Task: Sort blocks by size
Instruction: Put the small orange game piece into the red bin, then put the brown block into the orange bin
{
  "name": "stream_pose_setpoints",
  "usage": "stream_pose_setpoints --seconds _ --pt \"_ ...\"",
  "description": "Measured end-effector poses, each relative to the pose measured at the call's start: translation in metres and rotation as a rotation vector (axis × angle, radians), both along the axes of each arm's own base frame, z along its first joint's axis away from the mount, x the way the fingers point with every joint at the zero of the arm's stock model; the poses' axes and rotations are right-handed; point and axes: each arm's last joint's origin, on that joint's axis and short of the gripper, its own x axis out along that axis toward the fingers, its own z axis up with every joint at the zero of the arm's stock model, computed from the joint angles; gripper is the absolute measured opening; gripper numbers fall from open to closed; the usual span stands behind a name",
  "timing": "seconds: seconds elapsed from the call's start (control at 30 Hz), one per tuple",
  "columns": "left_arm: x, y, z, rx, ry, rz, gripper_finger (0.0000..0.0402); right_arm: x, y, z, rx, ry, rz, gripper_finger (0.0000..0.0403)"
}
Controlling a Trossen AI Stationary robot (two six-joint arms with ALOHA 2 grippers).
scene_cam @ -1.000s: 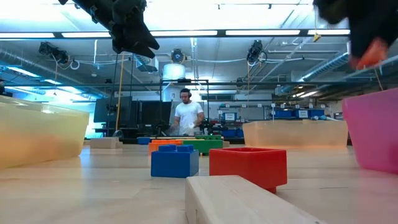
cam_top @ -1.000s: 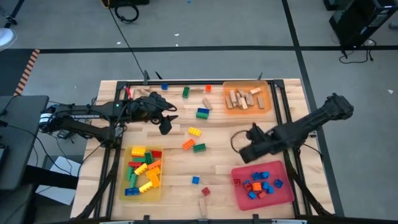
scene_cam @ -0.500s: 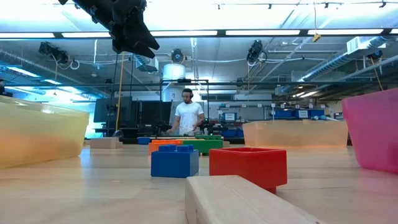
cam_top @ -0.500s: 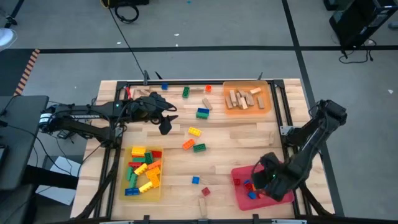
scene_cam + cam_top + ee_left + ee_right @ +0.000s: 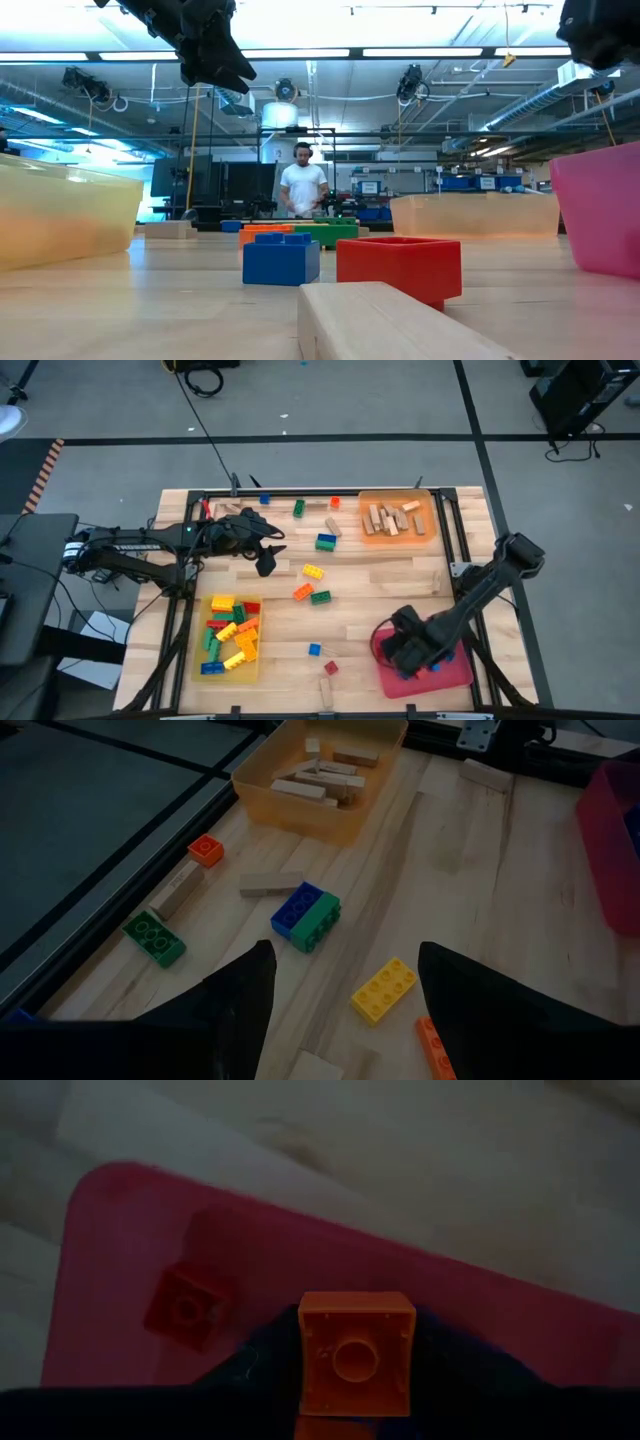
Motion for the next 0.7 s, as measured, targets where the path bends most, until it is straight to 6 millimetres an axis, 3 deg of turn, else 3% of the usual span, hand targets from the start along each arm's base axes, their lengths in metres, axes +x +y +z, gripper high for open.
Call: stream_pose_setpoints --seconds 0.13,0.43,0.57,0.7 --pt "0.000 0.000 0.000 0.000 0.000 0.000 0.0252 0.005 0.002 -0.007 0.006 0.002 0.019 0.0151" --pt "0.000 0.000 0.000 -0.053 -0.023 0.027 0.0252 0.004 0.001 -0.003 0.023 -0.001 0.020 0.0324" --pt "0.000 0.000 0.000 -0.100 -0.042 0.053 0.0252 0.000 -0.002 0.009 0.046 -0.028 0.024 0.0363" --pt "-0.001 0.002 -0.001 -0.134 -0.048 0.077 0.0252 -0.009 -0.007 0.026 0.073 -0.059 0.029 0.0372"
